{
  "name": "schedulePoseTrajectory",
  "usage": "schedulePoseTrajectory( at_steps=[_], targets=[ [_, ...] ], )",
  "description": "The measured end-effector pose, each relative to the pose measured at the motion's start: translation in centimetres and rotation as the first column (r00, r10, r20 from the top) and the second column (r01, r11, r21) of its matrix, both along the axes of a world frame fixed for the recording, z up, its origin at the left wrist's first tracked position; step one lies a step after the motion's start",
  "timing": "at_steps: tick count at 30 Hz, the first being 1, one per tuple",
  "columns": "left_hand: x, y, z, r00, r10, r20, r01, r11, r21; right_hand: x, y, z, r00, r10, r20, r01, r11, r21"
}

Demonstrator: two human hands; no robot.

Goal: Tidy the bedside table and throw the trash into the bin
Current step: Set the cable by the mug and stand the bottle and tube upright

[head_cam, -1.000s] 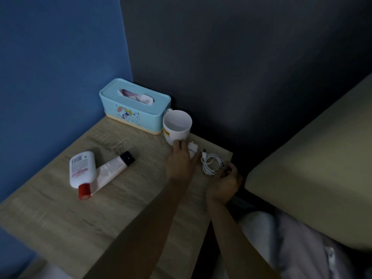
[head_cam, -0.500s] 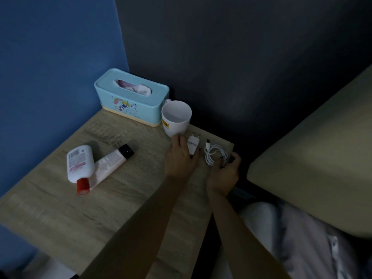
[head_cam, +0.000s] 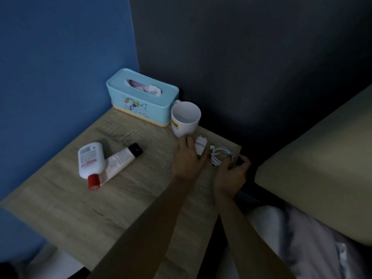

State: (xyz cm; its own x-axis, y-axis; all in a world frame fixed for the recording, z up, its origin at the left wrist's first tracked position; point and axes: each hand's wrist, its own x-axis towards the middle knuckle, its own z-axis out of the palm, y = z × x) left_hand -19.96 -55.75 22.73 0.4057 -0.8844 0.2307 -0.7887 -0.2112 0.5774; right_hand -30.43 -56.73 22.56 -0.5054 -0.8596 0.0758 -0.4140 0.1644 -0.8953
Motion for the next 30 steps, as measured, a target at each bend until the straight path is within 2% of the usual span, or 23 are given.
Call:
schedulePoseTrajectory(
  at_steps=[4,7,10,13,15,17,18,21,23,26,30],
  targets=[
    [0.1,1.8,1.9,0.997,0.001,-0.074,0.003,0.999,0.051,-0.2,0.4,0.4,1.000,-0.002,-0.026,0.001,0.999,-0.051],
    [1.9,4.2,3.9,1.000,-0.002,0.011,0.001,0.995,0.102,0.0,1.2,1.5,0.995,0.057,-0.084,-0.066,0.993,-0.099],
    [4.5,8.4,5.5,0.988,-0.030,0.150,0.029,1.000,0.010,-0.1,3.0,2.4,0.948,0.223,-0.226,-0.240,0.969,-0.050],
    [8.0,13.8,6.4,0.959,-0.040,0.281,0.039,0.999,0.011,0.5,6.7,1.7,0.764,0.516,-0.387,-0.500,0.853,0.148],
    [11.0,17.1,6.8,0.964,0.003,0.267,-0.004,1.000,0.004,1.9,10.1,1.4,0.599,0.714,-0.362,-0.650,0.698,0.301],
    [14.1,19.8,7.2,0.964,0.041,0.262,-0.043,0.999,0.001,3.5,12.6,1.5,0.415,0.801,-0.431,-0.778,0.558,0.287],
    [15.5,20.6,7.5,0.965,0.053,0.255,-0.061,0.998,0.024,4.4,13.1,1.7,0.346,0.794,-0.500,-0.822,0.513,0.247],
    [18.5,21.8,9.1,0.975,0.035,0.220,-0.065,0.989,0.130,7.7,12.7,4.1,0.215,0.758,-0.616,-0.894,0.407,0.188],
    [19.8,21.5,9.7,0.983,-0.043,0.181,-0.005,0.966,0.260,10.1,11.6,5.5,0.105,0.748,-0.656,-0.916,0.329,0.228],
    [21.6,20.0,9.6,0.970,-0.152,0.188,0.044,0.876,0.481,13.3,9.3,6.3,-0.048,0.713,-0.700,-0.928,0.227,0.295],
    [24.0,17.7,7.1,0.957,-0.243,0.160,0.138,0.862,0.488,15.8,7.2,5.6,-0.149,0.708,-0.690,-0.927,0.143,0.348]
  ],
)
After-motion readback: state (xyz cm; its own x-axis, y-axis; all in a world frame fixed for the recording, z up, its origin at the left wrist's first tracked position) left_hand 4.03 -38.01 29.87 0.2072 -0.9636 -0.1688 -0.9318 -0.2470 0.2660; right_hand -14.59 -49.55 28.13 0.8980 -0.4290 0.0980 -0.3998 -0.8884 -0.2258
